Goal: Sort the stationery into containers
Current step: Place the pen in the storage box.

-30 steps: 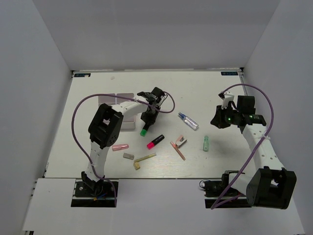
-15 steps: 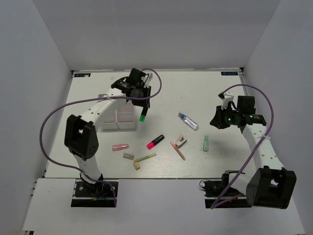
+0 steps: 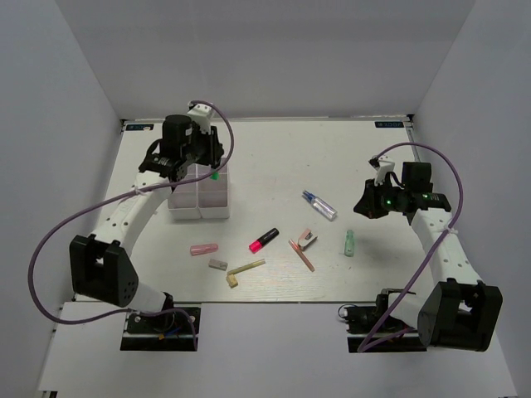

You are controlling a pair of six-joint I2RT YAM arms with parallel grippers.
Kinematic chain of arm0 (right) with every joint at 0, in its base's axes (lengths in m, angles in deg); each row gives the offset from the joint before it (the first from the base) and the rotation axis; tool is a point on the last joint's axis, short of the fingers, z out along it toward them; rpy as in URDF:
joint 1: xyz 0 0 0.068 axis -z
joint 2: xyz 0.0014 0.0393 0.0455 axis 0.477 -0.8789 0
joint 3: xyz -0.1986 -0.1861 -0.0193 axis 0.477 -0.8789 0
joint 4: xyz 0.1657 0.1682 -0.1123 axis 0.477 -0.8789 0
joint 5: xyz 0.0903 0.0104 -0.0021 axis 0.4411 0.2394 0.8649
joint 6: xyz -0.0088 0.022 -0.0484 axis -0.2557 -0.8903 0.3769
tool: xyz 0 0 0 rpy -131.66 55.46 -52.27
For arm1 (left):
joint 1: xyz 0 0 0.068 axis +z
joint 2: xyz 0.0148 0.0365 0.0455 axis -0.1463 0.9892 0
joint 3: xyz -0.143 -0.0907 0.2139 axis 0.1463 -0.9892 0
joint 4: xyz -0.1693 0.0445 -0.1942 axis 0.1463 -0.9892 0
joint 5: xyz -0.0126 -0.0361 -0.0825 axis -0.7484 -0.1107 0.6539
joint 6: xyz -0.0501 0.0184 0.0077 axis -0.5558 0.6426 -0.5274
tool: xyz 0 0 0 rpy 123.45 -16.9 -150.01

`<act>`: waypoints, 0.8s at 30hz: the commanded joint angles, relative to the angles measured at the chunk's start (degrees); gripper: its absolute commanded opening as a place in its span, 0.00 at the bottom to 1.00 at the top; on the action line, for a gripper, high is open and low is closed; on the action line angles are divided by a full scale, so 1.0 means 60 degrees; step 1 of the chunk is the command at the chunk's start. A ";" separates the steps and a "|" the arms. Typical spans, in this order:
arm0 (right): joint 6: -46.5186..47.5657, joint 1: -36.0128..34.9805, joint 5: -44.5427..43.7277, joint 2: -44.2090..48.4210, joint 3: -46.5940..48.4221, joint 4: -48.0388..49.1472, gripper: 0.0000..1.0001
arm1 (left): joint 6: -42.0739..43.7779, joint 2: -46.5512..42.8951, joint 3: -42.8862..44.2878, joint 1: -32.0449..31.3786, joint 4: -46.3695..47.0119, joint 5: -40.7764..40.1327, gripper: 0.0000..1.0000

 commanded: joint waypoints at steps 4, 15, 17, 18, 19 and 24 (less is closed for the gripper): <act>0.0174 0.0041 0.0374 -0.0166 0.0214 -0.0020 0.07 | 0.2213 -0.1098 -0.1273 0.0448 0.2965 -0.2006 0.00; 0.0189 0.0041 0.0403 -0.0444 0.0288 -0.0079 0.08 | 0.3154 -0.1232 -0.3357 0.0405 0.6221 -0.5717 0.00; 0.0189 0.0041 0.0389 -0.0415 0.0259 -0.0079 0.08 | 0.3037 -0.1173 -0.3677 0.0434 0.6559 -0.5849 0.00; 0.0189 0.0041 0.0374 -0.0430 0.0230 -0.0079 0.08 | 0.3022 -0.1086 -0.3737 0.0419 0.6866 -0.5893 0.00; 0.0189 0.0041 0.0389 -0.0430 0.0258 -0.0079 0.08 | 0.3051 -0.1027 -0.3796 0.0419 0.7130 -0.5995 0.00; 0.0233 0.0026 0.0345 -0.0459 0.0244 -0.0093 0.08 | 0.2876 -0.0485 -0.3767 0.0419 0.7513 -0.5967 0.00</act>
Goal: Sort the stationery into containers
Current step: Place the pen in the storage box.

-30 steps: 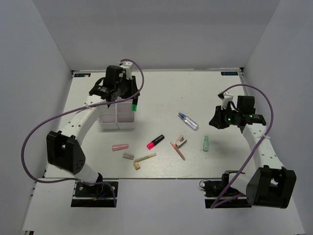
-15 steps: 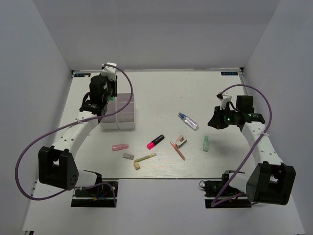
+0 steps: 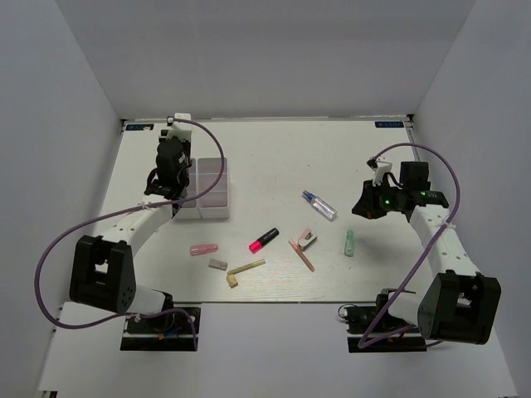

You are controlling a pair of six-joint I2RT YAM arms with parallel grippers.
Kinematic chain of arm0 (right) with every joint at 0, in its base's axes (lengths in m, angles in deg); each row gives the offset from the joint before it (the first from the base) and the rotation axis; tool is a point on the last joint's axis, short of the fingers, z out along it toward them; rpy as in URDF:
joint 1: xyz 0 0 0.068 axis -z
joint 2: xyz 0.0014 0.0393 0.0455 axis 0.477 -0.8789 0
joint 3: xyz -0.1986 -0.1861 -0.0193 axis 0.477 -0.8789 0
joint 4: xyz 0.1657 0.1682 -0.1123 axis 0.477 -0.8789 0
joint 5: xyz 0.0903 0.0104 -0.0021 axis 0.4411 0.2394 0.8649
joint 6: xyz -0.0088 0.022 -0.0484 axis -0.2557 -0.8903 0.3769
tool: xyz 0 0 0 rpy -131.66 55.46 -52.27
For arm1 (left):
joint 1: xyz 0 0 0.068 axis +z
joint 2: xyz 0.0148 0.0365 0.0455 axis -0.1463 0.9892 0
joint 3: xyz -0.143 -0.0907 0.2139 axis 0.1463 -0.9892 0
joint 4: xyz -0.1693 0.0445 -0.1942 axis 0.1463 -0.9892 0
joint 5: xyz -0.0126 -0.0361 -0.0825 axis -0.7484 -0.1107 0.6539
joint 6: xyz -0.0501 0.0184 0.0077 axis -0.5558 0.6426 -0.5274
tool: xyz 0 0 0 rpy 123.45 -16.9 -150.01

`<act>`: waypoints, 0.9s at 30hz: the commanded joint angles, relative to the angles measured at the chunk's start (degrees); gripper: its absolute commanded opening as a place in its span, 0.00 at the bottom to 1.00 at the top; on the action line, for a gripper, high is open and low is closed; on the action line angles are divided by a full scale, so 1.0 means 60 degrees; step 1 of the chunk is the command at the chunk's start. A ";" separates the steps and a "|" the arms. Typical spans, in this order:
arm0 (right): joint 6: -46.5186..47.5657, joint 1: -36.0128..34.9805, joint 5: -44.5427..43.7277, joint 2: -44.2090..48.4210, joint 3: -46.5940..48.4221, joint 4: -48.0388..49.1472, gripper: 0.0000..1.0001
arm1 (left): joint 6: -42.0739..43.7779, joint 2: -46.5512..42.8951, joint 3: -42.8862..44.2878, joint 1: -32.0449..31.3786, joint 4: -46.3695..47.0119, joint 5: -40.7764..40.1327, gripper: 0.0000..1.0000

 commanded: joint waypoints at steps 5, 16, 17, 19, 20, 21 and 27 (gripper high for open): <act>0.0116 0.0055 0.0079 -0.0066 0.0244 -0.0046 0.08 | -0.0211 0.0599 -0.0048 0.0011 0.0957 -0.0028 0.00; 0.0204 0.0026 0.0050 -0.0241 0.0244 -0.0104 0.08 | -0.0811 0.0966 -0.0341 0.0303 0.1528 0.0528 0.00; 0.0204 0.0055 0.0049 -0.0227 0.0258 -0.0104 0.08 | -0.0884 0.0980 -0.0356 0.0333 0.1528 0.0616 0.00; 0.0219 0.0041 0.0050 -0.0285 0.0259 -0.0104 0.08 | -0.0914 0.1068 -0.0458 0.0334 0.1645 0.0646 0.00; 0.0219 0.0055 0.0064 -0.0286 0.0273 -0.0090 0.08 | -0.0929 0.1098 -0.0473 0.0334 0.1675 0.0661 0.00; 0.0234 0.0026 0.0064 -0.0286 0.0259 -0.0104 0.08 | -0.0987 0.1112 -0.0574 0.0348 0.1718 0.0690 0.00; 0.0278 0.0026 0.0137 -0.0286 0.0259 -0.0104 0.08 | -0.1105 0.1142 -0.0912 0.0392 0.1996 0.0705 0.00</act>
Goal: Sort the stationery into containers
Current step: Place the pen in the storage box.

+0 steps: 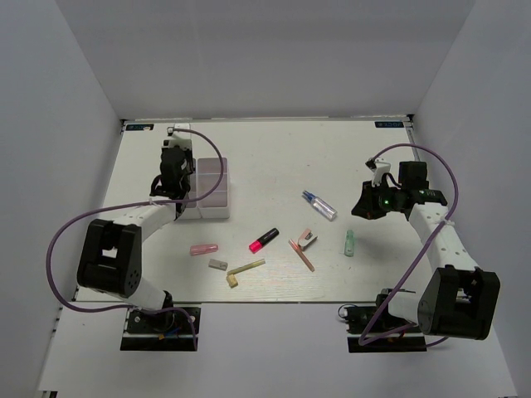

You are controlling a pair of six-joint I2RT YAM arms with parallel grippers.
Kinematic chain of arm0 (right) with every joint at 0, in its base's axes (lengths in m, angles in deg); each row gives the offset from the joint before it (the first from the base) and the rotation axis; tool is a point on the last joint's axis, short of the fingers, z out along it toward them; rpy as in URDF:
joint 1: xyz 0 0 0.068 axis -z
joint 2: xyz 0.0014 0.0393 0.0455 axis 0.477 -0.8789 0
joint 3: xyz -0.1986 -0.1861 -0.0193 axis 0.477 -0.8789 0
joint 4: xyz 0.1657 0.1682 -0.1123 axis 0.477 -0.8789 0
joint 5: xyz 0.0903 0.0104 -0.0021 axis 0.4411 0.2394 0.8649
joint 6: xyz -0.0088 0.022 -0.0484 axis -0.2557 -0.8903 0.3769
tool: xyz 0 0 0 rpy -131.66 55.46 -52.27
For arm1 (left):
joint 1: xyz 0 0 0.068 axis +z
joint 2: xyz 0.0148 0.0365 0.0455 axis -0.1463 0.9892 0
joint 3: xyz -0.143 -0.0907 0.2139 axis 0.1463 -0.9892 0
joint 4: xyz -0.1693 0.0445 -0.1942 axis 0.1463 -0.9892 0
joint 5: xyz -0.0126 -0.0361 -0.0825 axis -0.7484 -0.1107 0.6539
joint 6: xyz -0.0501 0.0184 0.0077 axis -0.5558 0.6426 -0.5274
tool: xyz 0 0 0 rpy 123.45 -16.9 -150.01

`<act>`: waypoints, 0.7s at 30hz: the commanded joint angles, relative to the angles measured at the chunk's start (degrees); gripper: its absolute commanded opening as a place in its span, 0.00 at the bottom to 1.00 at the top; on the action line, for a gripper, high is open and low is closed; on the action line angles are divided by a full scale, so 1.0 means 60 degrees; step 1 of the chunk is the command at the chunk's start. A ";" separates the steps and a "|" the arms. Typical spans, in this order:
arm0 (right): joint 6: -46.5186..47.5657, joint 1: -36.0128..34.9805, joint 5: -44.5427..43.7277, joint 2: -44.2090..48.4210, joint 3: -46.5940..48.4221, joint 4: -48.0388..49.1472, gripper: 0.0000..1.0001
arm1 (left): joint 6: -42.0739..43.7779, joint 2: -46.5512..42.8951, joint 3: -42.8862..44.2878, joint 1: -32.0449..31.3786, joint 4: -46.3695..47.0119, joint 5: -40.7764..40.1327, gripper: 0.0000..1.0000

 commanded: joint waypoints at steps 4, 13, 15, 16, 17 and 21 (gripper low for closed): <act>0.0219 0.0037 0.0210 -0.0009 0.0244 -0.0115 0.08 | -0.0270 0.0024 -0.0348 0.0053 0.0540 0.0177 0.00; 0.0278 0.0066 0.0357 0.0050 0.0288 -0.0174 0.44 | -0.0564 -0.0400 -0.0466 0.0068 -0.0089 0.0221 0.71; 0.0307 0.0052 0.0386 0.0065 0.0303 -0.0233 0.46 | -0.0550 -0.0721 -0.0437 0.0083 -0.0265 0.0220 0.89; 0.0293 0.0052 0.0415 0.0079 0.0303 -0.0233 0.46 | -0.0593 -0.0796 -0.0437 0.0083 -0.0381 0.0235 0.90; 0.0307 0.0052 0.0416 0.0079 0.0317 -0.0247 0.46 | -0.0593 -0.0927 -0.0364 0.0068 -0.0527 0.0235 0.91; 0.0278 0.0037 0.0489 0.0182 0.0303 -0.0262 0.39 | -0.0870 -0.1862 0.0103 0.0054 -0.1508 0.0541 0.60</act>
